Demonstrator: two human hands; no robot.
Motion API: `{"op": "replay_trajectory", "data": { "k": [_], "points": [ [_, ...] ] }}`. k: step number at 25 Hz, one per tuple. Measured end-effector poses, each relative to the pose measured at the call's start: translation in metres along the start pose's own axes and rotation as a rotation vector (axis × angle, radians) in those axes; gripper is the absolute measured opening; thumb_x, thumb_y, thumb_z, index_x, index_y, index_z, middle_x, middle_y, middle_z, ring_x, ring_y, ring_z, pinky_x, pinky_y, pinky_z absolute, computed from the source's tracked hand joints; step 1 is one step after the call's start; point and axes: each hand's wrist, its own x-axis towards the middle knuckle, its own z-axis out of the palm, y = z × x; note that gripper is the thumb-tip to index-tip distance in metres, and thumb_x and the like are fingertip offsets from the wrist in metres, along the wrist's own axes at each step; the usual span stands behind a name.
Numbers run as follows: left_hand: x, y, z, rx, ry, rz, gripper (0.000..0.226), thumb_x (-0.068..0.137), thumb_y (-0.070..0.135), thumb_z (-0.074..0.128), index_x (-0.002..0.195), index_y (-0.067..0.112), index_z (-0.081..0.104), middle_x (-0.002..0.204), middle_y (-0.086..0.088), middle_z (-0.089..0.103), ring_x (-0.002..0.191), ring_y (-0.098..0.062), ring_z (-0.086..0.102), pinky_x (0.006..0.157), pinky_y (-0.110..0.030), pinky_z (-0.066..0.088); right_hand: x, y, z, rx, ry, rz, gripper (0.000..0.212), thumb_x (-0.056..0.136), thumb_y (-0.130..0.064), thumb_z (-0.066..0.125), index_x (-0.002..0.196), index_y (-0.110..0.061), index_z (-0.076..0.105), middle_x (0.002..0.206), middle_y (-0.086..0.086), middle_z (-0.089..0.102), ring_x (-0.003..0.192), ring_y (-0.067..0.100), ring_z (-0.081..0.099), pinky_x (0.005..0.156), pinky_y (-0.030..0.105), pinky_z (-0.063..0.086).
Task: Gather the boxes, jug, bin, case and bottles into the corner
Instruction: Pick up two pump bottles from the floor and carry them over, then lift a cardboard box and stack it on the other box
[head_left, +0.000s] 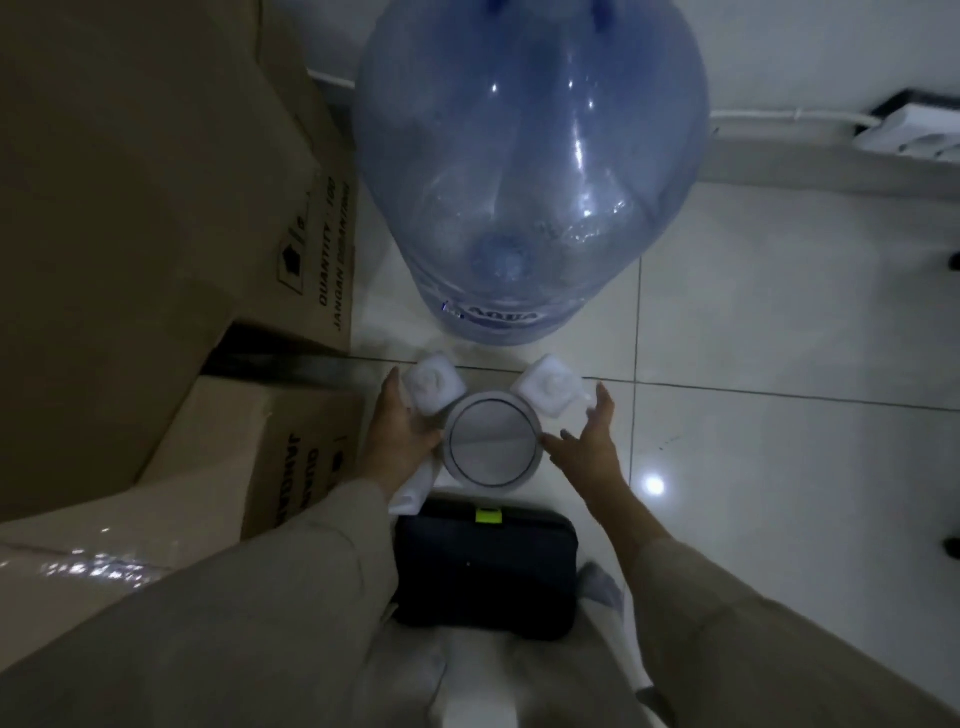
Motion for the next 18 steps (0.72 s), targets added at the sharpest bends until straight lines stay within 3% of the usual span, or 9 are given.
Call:
{"op": "replay_trajectory", "data": {
  "k": [3, 5, 8, 11, 14, 18],
  "points": [
    [-0.045, 0.019, -0.015, 0.026, 0.081, -0.018, 0.073, 0.086, -0.001, 0.056, 0.145, 0.013, 0.015, 0.146, -0.008, 0.034, 0.122, -0.016, 0.041, 0.1, -0.034, 0.036, -0.05, -0.023, 0.0, 0.069, 0.09, 0.162, 0.09, 0.079, 0.001, 0.065, 0.146, -0.01, 0.006, 0.149, 0.022, 0.023, 0.133, 0.036, 0.034, 0.109, 0.052, 0.035],
    [-0.082, 0.033, -0.027, -0.085, 0.168, -0.032, 0.062, 0.088, -0.003, 0.051, 0.142, 0.012, 0.025, 0.142, -0.009, 0.041, 0.125, -0.018, 0.043, 0.107, -0.04, 0.035, -0.09, -0.051, 0.007, 0.062, 0.104, 0.141, 0.076, 0.082, 0.001, 0.062, 0.143, -0.005, 0.016, 0.142, 0.024, 0.032, 0.128, 0.037, 0.039, 0.107, 0.053, 0.036],
    [-0.137, 0.056, -0.055, -0.312, 0.278, -0.095, 0.038, 0.091, 0.003, 0.046, 0.129, 0.012, 0.045, 0.135, -0.009, 0.05, 0.125, -0.031, 0.048, 0.109, -0.052, 0.035, -0.155, -0.112, 0.03, 0.092, -0.065, 0.052, 0.053, 0.088, -0.004, 0.056, 0.134, -0.009, 0.033, 0.129, 0.017, 0.045, 0.113, 0.029, 0.049, 0.101, 0.047, 0.044],
    [-0.188, 0.078, -0.096, -0.535, 0.322, -0.192, 0.038, 0.095, 0.012, 0.04, 0.132, 0.005, 0.043, 0.138, -0.014, 0.045, 0.129, -0.029, 0.042, 0.113, -0.04, 0.027, -0.212, -0.178, 0.061, 0.086, -0.305, -0.036, 0.036, 0.091, -0.013, 0.053, 0.125, -0.015, 0.043, 0.116, 0.005, 0.049, 0.094, 0.017, 0.052, 0.08, 0.029, 0.048],
    [-0.221, 0.089, -0.142, -0.602, 0.655, -0.157, 0.039, 0.092, -0.01, 0.035, 0.131, -0.008, 0.036, 0.138, -0.023, 0.042, 0.127, -0.037, 0.041, 0.107, -0.044, 0.03, -0.25, -0.234, 0.093, 0.041, -0.416, -0.147, 0.036, 0.09, -0.028, 0.054, 0.125, -0.023, 0.046, 0.118, -0.005, 0.054, 0.103, 0.011, 0.055, 0.095, 0.037, 0.047],
    [-0.244, 0.106, -0.194, -0.77, 0.768, -0.134, 0.042, 0.096, 0.0, 0.03, 0.138, -0.003, 0.032, 0.144, -0.022, 0.038, 0.123, -0.029, 0.043, 0.099, -0.035, 0.031, -0.279, -0.276, 0.148, -0.003, -0.576, -0.183, 0.058, 0.084, -0.05, 0.055, 0.135, -0.035, 0.032, 0.142, -0.003, 0.041, 0.128, 0.018, 0.044, 0.107, 0.047, 0.038]
  ]
}}
